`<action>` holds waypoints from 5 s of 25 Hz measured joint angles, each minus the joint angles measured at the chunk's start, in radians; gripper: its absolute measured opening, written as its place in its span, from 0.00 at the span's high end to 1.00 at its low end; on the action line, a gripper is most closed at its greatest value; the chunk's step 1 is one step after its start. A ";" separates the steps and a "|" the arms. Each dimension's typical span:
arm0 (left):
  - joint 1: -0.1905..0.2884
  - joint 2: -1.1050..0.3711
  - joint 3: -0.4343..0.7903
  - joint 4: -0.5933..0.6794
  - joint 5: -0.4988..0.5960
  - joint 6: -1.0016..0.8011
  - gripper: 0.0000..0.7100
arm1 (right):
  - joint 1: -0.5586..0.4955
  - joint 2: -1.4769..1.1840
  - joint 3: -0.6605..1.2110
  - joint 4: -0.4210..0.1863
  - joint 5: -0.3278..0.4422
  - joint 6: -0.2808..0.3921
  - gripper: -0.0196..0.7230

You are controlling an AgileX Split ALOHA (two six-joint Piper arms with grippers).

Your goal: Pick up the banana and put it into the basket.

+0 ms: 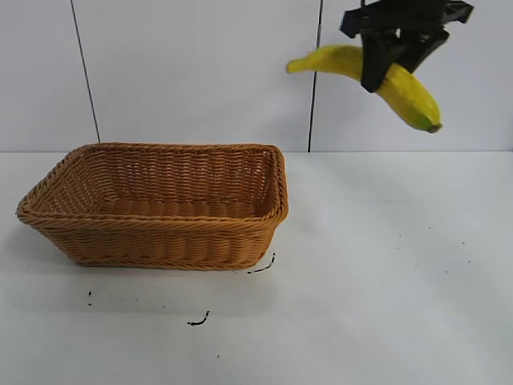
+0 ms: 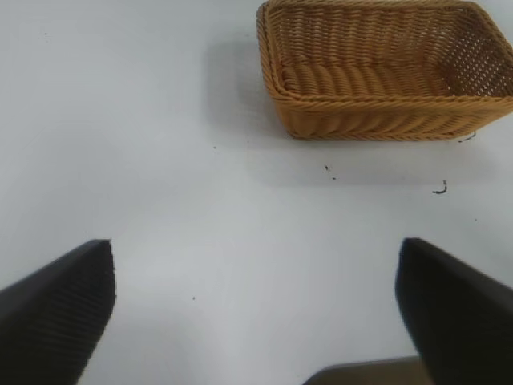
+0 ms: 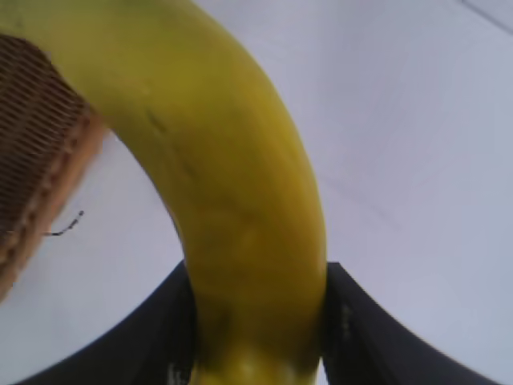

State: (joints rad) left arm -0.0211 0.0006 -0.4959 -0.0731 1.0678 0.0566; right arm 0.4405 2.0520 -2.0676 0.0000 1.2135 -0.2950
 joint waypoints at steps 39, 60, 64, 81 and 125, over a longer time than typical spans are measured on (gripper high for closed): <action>0.000 0.000 0.000 0.000 0.000 0.000 0.03 | 0.230 0.368 -0.009 -0.054 -0.401 -0.119 0.33; 0.000 0.000 0.000 0.000 0.000 0.000 0.03 | 0.097 0.178 -0.166 -0.076 -0.021 0.220 0.04; 0.000 0.000 0.000 0.000 0.000 0.000 0.03 | -0.030 0.180 -0.168 -0.045 -0.006 0.255 0.04; 0.000 0.000 0.000 0.001 0.000 0.000 0.03 | -0.465 0.158 -0.129 0.010 0.001 0.266 0.04; 0.000 0.000 0.000 0.001 0.000 0.000 0.03 | -0.478 -1.738 1.571 0.082 -0.179 0.200 0.04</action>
State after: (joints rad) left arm -0.0211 0.0006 -0.4959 -0.0721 1.0678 0.0566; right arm -0.0371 0.3139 -0.4968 0.0824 1.0349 -0.0951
